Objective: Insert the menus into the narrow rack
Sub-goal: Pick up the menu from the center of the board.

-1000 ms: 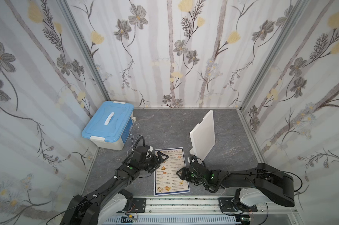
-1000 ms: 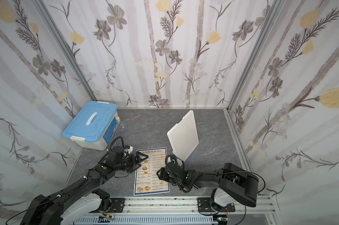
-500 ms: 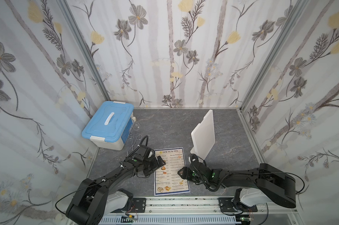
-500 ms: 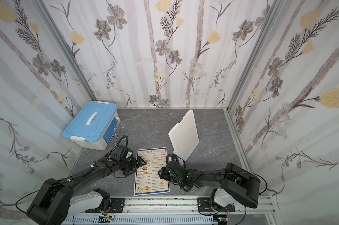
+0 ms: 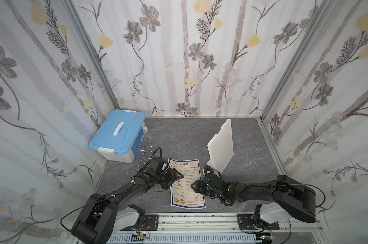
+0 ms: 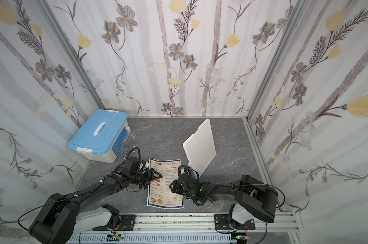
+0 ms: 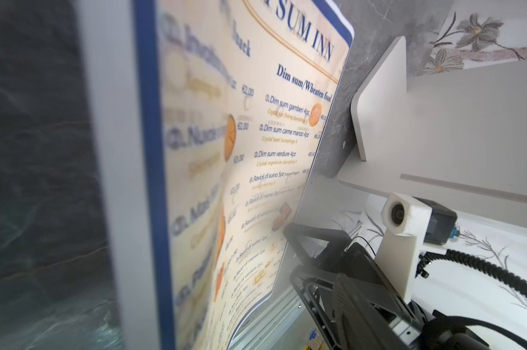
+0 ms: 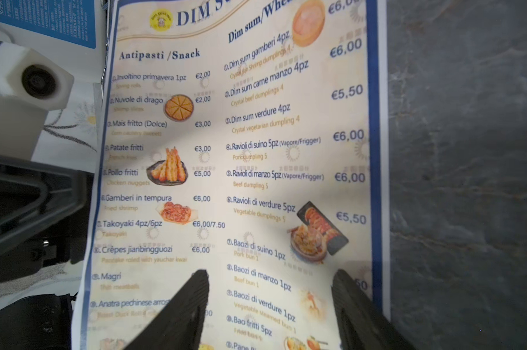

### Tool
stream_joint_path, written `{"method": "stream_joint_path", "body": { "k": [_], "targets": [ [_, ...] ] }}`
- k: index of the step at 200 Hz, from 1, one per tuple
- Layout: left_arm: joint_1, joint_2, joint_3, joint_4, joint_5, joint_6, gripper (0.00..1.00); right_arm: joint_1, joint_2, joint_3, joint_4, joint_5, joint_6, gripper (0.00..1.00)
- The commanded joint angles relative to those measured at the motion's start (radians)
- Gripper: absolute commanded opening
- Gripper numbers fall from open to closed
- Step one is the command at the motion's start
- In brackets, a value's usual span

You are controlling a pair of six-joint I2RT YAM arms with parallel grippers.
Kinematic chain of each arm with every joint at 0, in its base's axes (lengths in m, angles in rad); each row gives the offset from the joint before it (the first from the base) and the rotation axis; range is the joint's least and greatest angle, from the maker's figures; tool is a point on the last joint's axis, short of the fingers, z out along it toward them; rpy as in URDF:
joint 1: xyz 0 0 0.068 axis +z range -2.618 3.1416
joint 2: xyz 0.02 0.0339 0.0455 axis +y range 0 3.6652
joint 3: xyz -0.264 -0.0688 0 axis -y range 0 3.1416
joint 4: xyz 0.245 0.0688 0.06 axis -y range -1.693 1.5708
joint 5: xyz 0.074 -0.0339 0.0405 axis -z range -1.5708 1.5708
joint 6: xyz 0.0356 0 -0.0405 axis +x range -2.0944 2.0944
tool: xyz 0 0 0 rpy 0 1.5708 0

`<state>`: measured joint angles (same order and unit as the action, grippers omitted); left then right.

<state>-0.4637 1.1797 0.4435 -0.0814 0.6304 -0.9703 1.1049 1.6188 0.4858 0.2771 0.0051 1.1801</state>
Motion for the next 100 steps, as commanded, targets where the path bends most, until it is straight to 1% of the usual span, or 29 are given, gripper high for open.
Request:
{"method": "stream_joint_path", "body": {
  "k": [1,7,17,20,26,29,43,57,74,100],
  "targets": [
    [0.000,-0.007,0.028,-0.163,-0.087,0.083,0.49,0.001,-0.008,-0.009,-0.138,0.029,-0.014,0.68],
    [0.000,-0.008,0.032,-0.174,-0.093,0.090,0.41,0.002,-0.015,-0.008,-0.134,0.030,-0.021,0.68],
    [0.001,-0.008,0.033,-0.175,-0.091,0.099,0.34,0.004,-0.015,-0.006,-0.133,0.037,-0.032,0.68],
    [0.001,-0.008,0.033,-0.173,-0.089,0.099,0.32,0.006,-0.043,-0.007,-0.133,0.040,-0.036,0.69],
    [0.000,-0.007,0.034,-0.172,-0.089,0.100,0.24,0.009,-0.059,-0.006,-0.135,0.047,-0.044,0.69],
    [0.000,-0.008,0.034,-0.173,-0.089,0.102,0.21,0.011,-0.065,-0.006,-0.137,0.051,-0.049,0.70],
    [0.003,-0.013,0.046,-0.189,-0.091,0.120,0.00,0.025,-0.114,0.002,-0.156,0.081,-0.079,0.73],
    [0.006,-0.042,0.081,-0.254,-0.108,0.159,0.00,0.049,-0.189,0.015,-0.196,0.127,-0.115,0.79],
    [0.010,-0.113,0.166,-0.406,-0.181,0.227,0.00,0.088,-0.318,0.041,-0.257,0.189,-0.200,0.84],
    [0.010,-0.213,0.388,-0.641,-0.309,0.357,0.00,0.118,-0.570,0.059,-0.339,0.246,-0.360,0.85]
  ]
}}
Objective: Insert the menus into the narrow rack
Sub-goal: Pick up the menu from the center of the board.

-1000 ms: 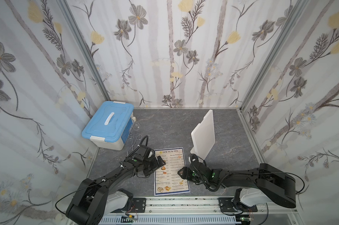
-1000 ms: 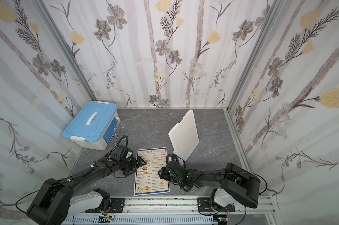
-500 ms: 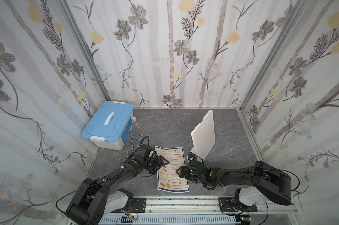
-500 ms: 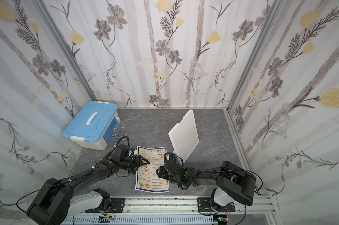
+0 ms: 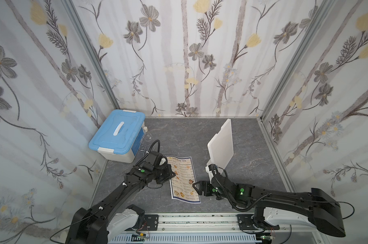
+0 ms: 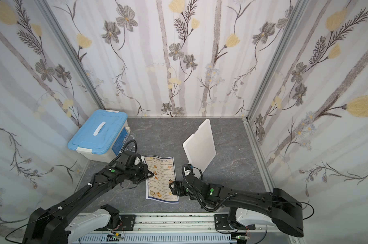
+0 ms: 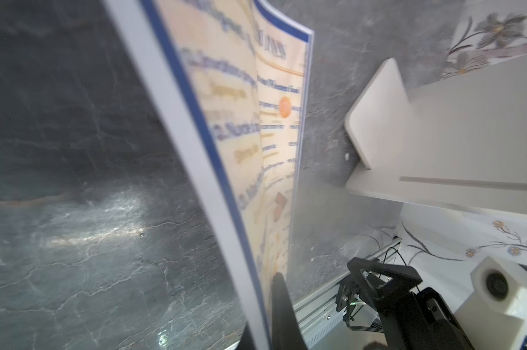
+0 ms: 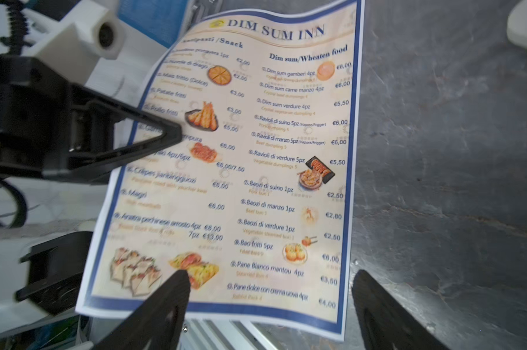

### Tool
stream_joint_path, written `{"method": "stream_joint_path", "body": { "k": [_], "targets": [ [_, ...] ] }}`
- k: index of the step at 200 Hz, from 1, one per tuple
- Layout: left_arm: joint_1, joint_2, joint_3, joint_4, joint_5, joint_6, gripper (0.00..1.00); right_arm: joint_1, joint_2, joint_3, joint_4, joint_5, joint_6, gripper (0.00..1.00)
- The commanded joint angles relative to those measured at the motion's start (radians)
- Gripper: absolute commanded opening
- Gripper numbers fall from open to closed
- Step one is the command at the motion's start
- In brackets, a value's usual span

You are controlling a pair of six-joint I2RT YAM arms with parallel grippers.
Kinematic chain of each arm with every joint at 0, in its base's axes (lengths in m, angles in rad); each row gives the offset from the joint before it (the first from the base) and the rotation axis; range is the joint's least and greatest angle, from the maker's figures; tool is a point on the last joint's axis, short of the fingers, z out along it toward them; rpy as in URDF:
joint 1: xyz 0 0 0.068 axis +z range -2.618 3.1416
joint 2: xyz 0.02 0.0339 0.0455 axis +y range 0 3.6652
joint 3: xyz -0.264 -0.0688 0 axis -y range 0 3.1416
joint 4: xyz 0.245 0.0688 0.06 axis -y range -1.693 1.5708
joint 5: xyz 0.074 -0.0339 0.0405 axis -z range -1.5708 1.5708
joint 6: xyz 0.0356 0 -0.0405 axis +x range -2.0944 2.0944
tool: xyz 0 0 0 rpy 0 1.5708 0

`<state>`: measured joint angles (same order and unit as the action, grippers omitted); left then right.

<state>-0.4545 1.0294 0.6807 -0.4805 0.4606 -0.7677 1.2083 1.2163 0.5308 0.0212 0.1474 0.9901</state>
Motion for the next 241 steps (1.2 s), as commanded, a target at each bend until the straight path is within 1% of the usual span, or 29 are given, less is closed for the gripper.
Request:
{"method": "stream_joint_path", "body": {
  "k": [1,15,27,37,53,61,70,77,82,87,92,96,103,109,126,141,148,157,166,184,194,209,226,241],
  "targets": [
    [0.002,-0.065,0.161,-0.249,-0.144,0.160,0.00,0.015,-0.178,0.014,-0.086,0.104,-0.176,0.85],
    [0.002,-0.083,0.314,-0.330,-0.191,0.250,0.00,0.015,-0.347,0.011,-0.119,0.134,-0.250,0.84],
    [0.001,-0.067,0.459,-0.377,-0.196,0.338,0.00,0.013,-0.487,0.018,-0.134,0.162,-0.333,0.84],
    [-0.005,-0.037,0.582,-0.400,-0.187,0.419,0.00,-0.008,-0.573,0.053,-0.183,0.190,-0.385,0.84],
    [-0.035,0.030,0.793,-0.416,-0.192,0.549,0.00,-0.095,-0.641,0.144,-0.265,0.198,-0.470,0.91],
    [-0.054,0.071,0.892,-0.413,-0.182,0.610,0.00,-0.176,-0.644,0.198,-0.287,0.183,-0.502,0.98],
    [-0.093,0.122,0.989,-0.404,-0.189,0.682,0.00,-0.308,-0.622,0.265,-0.282,0.074,-0.554,1.00],
    [-0.128,0.165,1.057,-0.402,-0.194,0.747,0.00,-0.458,-0.573,0.317,-0.280,-0.052,-0.570,1.00],
    [-0.149,0.199,1.101,-0.404,-0.195,0.798,0.00,-0.574,-0.524,0.359,-0.280,-0.185,-0.570,1.00],
    [-0.166,0.225,1.143,-0.410,-0.207,0.842,0.00,-0.698,-0.464,0.398,-0.271,-0.367,-0.560,1.00],
    [-0.179,0.279,1.188,-0.420,-0.214,0.882,0.00,-0.816,-0.403,0.432,-0.247,-0.541,-0.530,0.99],
    [-0.184,0.311,1.226,-0.432,-0.217,0.911,0.00,-0.897,-0.357,0.455,-0.220,-0.656,-0.496,0.97],
    [-0.187,0.363,1.288,-0.448,-0.221,0.952,0.00,-1.000,-0.284,0.492,-0.168,-0.798,-0.450,0.95],
    [-0.186,0.397,1.329,-0.452,-0.223,0.979,0.00,-1.044,-0.234,0.524,-0.125,-0.858,-0.439,0.94],
    [-0.178,0.472,1.417,-0.430,-0.183,1.048,0.00,-1.070,-0.122,0.647,-0.096,-0.870,-0.500,0.96],
    [-0.172,0.538,1.531,-0.434,-0.098,1.089,0.00,-1.111,-0.033,0.725,-0.053,-0.955,-0.508,0.97],
    [-0.169,0.573,1.602,-0.458,-0.040,1.117,0.00,-1.128,-0.007,0.742,-0.016,-0.996,-0.500,0.97],
    [-0.169,0.612,1.689,-0.492,0.024,1.164,0.00,-1.144,0.006,0.736,0.081,-1.050,-0.475,0.97],
    [-0.170,0.635,1.744,-0.507,0.081,1.205,0.00,-1.154,0.014,0.730,0.171,-1.092,-0.456,0.98],
    [-0.167,0.627,1.758,-0.501,0.210,1.286,0.00,-1.155,0.051,0.746,0.297,-1.206,-0.458,0.98],
    [-0.168,0.623,1.759,-0.501,0.283,1.316,0.00,-1.151,0.087,0.779,0.328,-1.267,-0.452,0.98],
    [-0.167,0.618,1.758,-0.506,0.386,1.349,0.00,-1.141,0.142,0.850,0.317,-1.299,-0.456,0.98],
    [-0.170,0.611,1.757,-0.500,0.399,1.344,0.00,-1.137,0.184,0.922,0.274,-1.320,-0.474,0.98],
    [-0.160,0.605,1.747,-0.467,0.362,1.312,0.00,-1.133,0.190,0.936,0.237,-1.336,-0.492,0.98]
  ]
}}
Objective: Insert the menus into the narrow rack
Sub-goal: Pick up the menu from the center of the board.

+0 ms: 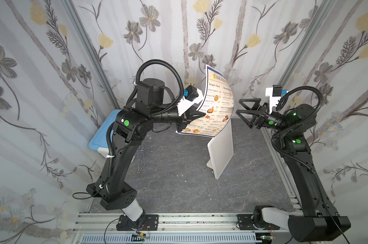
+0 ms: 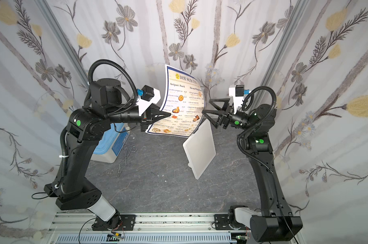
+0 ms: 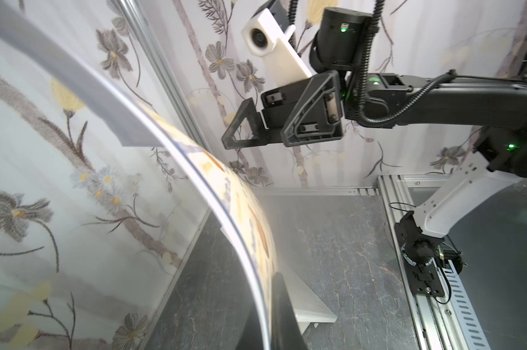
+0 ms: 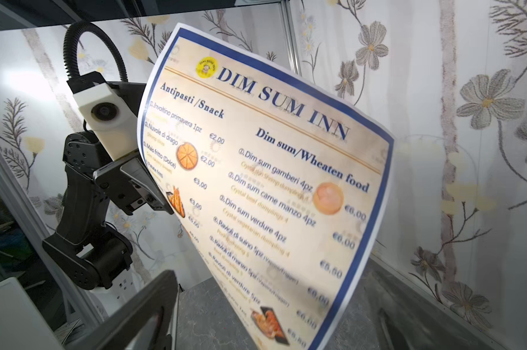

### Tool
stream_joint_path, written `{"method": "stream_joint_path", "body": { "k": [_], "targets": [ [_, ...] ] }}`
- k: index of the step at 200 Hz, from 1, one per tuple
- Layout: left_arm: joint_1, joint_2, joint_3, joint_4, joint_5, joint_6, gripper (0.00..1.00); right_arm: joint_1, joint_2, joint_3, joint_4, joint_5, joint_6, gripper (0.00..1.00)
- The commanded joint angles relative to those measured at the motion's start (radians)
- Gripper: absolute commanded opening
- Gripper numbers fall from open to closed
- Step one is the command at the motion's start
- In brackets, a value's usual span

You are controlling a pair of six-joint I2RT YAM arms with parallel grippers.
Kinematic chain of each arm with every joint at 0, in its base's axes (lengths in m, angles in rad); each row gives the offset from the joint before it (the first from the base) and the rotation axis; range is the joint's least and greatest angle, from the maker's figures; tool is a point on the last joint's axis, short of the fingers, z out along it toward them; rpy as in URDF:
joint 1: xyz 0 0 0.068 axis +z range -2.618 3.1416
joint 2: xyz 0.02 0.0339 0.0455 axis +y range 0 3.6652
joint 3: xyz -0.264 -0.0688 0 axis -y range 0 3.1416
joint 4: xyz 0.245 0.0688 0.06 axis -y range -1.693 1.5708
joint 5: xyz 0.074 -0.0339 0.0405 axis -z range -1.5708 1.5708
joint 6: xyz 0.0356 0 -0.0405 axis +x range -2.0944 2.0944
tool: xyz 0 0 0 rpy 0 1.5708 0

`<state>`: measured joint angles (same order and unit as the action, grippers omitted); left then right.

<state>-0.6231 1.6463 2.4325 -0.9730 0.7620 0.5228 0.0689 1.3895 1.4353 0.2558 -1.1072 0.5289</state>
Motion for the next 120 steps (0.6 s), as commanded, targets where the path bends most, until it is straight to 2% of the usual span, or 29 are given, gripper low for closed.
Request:
{"method": "stream_joint_path", "body": {
  "k": [1,15,37,54,75,87,105,120],
  "targets": [
    [0.010,-0.012,-0.006,0.028,0.060,0.020,0.00,0.008,0.017,0.031,0.003,-0.082,-0.030,0.98],
    [0.037,-0.014,-0.028,0.095,0.071,-0.060,0.00,0.035,0.020,0.028,-0.016,-0.079,-0.039,0.97],
    [0.081,-0.040,-0.108,0.289,0.070,-0.262,0.00,0.048,0.018,0.024,-0.053,-0.084,-0.046,0.93],
    [0.107,-0.079,-0.206,0.452,0.121,-0.365,0.00,0.045,0.000,0.020,-0.023,-0.072,0.004,0.92],
    [0.117,-0.139,-0.344,0.618,0.125,-0.444,0.00,0.043,-0.018,0.010,0.096,-0.062,0.102,0.89],
    [0.122,-0.154,-0.395,0.683,0.130,-0.491,0.00,0.062,-0.009,0.021,0.169,-0.052,0.161,0.77],
    [0.123,-0.167,-0.450,0.757,0.144,-0.552,0.00,0.091,0.007,0.069,0.177,-0.022,0.167,0.61],
    [0.123,-0.180,-0.498,0.822,0.149,-0.600,0.00,0.097,0.009,0.093,0.176,0.003,0.166,0.43]
  ]
}}
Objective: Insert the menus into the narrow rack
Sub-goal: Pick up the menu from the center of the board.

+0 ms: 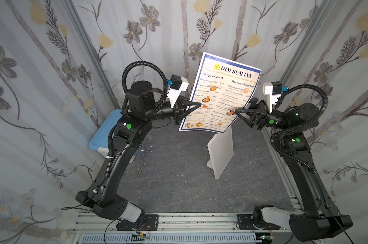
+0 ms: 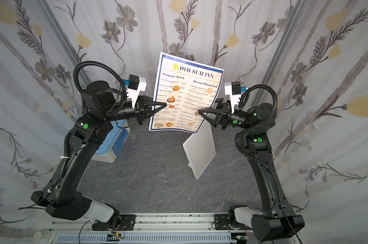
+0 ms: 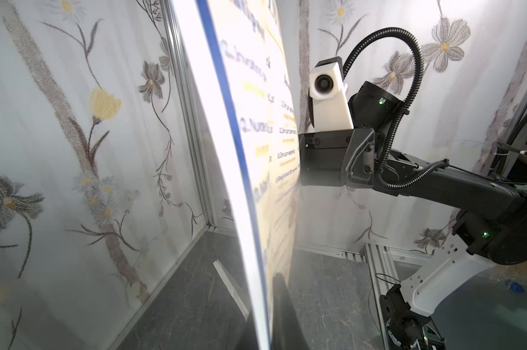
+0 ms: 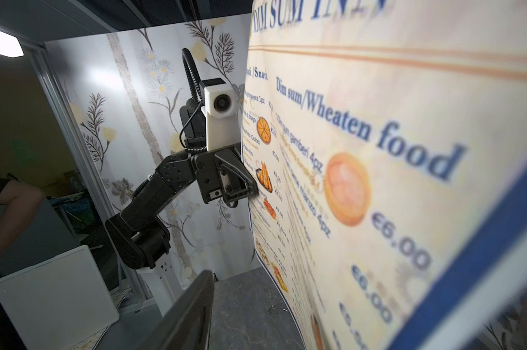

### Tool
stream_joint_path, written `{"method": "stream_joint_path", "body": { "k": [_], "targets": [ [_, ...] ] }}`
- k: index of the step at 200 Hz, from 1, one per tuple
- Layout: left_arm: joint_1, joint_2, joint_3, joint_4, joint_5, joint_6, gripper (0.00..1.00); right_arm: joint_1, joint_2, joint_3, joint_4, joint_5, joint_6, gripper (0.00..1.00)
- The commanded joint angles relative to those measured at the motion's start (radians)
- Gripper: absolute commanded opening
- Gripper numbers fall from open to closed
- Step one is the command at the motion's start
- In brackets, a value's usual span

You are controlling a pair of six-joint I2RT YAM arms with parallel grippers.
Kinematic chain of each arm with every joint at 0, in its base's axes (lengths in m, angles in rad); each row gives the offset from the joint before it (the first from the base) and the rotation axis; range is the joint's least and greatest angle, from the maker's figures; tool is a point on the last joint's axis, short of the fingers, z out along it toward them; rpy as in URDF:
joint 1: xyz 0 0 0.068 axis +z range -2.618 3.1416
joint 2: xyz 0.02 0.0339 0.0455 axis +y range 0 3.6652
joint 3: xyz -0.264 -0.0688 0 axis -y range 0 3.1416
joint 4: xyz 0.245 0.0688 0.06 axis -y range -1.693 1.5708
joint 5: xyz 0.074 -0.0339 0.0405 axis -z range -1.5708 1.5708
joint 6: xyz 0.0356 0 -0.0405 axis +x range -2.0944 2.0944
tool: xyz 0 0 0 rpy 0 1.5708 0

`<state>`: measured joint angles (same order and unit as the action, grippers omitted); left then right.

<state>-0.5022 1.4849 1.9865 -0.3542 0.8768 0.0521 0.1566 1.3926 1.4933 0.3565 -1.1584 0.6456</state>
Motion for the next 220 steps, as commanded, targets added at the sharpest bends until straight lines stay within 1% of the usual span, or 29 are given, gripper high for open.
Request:
{"method": "stream_joint_path", "body": {
  "k": [1,9,14,18,24,33,38,50,59,66,76,83,100,114,126,141,169,183,201,220],
  "targets": [
    [0.002,-0.020,-0.055,0.206,0.034,-0.132,0.00,0.009,0.006,0.036,0.076,0.055,0.049,0.42],
    [0.004,-0.030,-0.079,0.234,0.037,-0.149,0.00,0.006,0.004,0.041,0.068,0.066,0.042,0.28],
    [0.005,-0.037,-0.093,0.248,0.039,-0.156,0.00,0.005,0.001,0.043,0.058,0.074,0.036,0.15],
    [0.006,-0.042,-0.103,0.255,0.039,-0.159,0.00,0.002,-0.002,0.043,0.047,0.082,0.030,0.07],
    [0.007,-0.050,-0.118,0.267,0.038,-0.165,0.00,-0.001,-0.006,0.043,0.030,0.088,0.016,0.00],
    [0.010,-0.063,-0.141,0.293,0.038,-0.186,0.00,-0.005,-0.012,0.045,0.000,0.095,-0.011,0.00],
    [0.011,-0.069,-0.152,0.311,0.035,-0.204,0.08,-0.006,-0.013,0.045,-0.018,0.095,-0.027,0.00],
    [0.017,-0.081,-0.175,0.375,0.047,-0.263,0.21,-0.008,-0.017,0.049,-0.061,0.081,-0.078,0.00],
    [0.023,-0.078,-0.170,0.413,0.067,-0.318,0.35,-0.008,-0.020,0.065,-0.123,0.070,-0.145,0.00],
    [0.026,-0.070,-0.156,0.428,0.086,-0.361,0.43,-0.008,-0.021,0.079,-0.175,0.063,-0.197,0.00],
    [0.028,-0.044,-0.114,0.424,0.120,-0.413,0.50,-0.008,-0.020,0.101,-0.240,0.053,-0.266,0.00],
    [0.028,-0.022,-0.081,0.414,0.148,-0.443,0.53,-0.008,-0.018,0.114,-0.274,0.051,-0.304,0.00],
    [0.027,0.023,-0.007,0.362,0.203,-0.486,0.53,-0.007,-0.009,0.151,-0.349,0.051,-0.375,0.00],
    [0.027,0.041,0.035,0.270,0.211,-0.448,0.52,-0.003,-0.002,0.172,-0.387,0.045,-0.411,0.00],
    [0.027,0.049,0.070,0.180,0.204,-0.388,0.46,-0.003,0.000,0.179,-0.405,0.047,-0.427,0.00],
    [0.027,0.059,0.112,0.089,0.200,-0.325,0.45,-0.002,0.003,0.187,-0.439,0.050,-0.455,0.00],
    [0.025,0.102,0.189,0.025,0.234,-0.314,0.44,0.001,0.009,0.195,-0.466,0.058,-0.480,0.00],
    [0.026,0.116,0.221,-0.038,0.222,-0.270,0.44,0.002,0.010,0.203,-0.482,0.052,-0.498,0.00],
    [0.027,0.127,0.246,-0.115,0.174,-0.199,0.45,0.003,0.010,0.203,-0.488,0.040,-0.506,0.00],
    [0.022,0.150,0.275,-0.142,0.142,-0.170,0.47,0.007,0.012,0.207,-0.498,0.034,-0.516,0.00]
  ]
}}
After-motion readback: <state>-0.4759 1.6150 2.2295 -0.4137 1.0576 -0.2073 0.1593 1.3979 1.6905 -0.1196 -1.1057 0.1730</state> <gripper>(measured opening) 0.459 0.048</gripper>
